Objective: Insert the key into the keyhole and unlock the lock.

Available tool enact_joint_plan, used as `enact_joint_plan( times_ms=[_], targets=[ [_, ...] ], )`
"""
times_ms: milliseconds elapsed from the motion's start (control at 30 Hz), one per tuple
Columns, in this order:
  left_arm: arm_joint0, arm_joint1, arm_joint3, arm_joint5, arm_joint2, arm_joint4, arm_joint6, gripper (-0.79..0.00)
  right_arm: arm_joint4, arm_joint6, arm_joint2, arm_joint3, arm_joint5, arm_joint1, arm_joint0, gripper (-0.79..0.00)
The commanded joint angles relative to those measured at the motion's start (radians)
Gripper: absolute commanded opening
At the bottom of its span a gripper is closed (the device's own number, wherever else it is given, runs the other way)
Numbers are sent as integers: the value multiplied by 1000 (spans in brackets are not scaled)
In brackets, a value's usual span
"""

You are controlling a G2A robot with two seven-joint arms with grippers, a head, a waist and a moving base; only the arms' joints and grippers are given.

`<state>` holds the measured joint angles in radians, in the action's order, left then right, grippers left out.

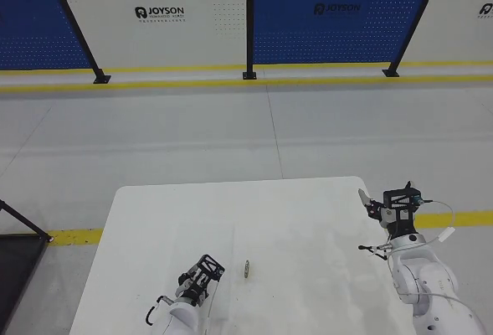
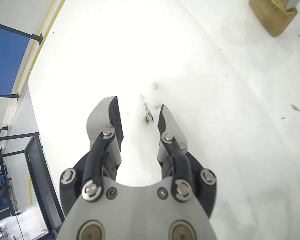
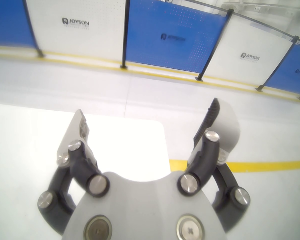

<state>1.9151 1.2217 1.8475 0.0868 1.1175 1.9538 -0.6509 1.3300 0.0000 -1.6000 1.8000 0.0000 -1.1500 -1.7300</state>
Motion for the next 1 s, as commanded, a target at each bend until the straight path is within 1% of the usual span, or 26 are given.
enact_joint_plan(
  times_ms=[0,133,200,267,367,400,433,533,700,967],
  targets=[
    [0,1,0,-1,1,-1,0,-483,0,0,0,0,0,0,0,0],
    [-2,2,-2,-6,4,-4,2,-514,0,0,0,0,0,0,0,0],
    [-4,2,-3,-8,6,-5,0,-548,0,0,0,0,0,0,0,0],
    [-4,3,-4,-10,6,-7,2,-563,0,0,0,0,0,0,0,0],
    [-5,4,-5,-14,7,-6,3,-622,0,0,0,0,0,0,0,0],
    [-5,4,-5,-15,7,-8,4,-628,0,0,0,0,0,0,0,0],
    [-5,4,-6,-17,8,-7,4,-680,0,0,0,0,0,0,0,0],
    [-5,5,-7,-19,9,-6,5,-785,0,0,0,0,0,0,0,0],
    [-1,6,-4,-20,14,-9,9,-785,0,0,0,0,0,0,0,0],
    [24,4,28,-24,30,-15,26,-785,0,0,0,0,0,0,0,0]
  ],
)
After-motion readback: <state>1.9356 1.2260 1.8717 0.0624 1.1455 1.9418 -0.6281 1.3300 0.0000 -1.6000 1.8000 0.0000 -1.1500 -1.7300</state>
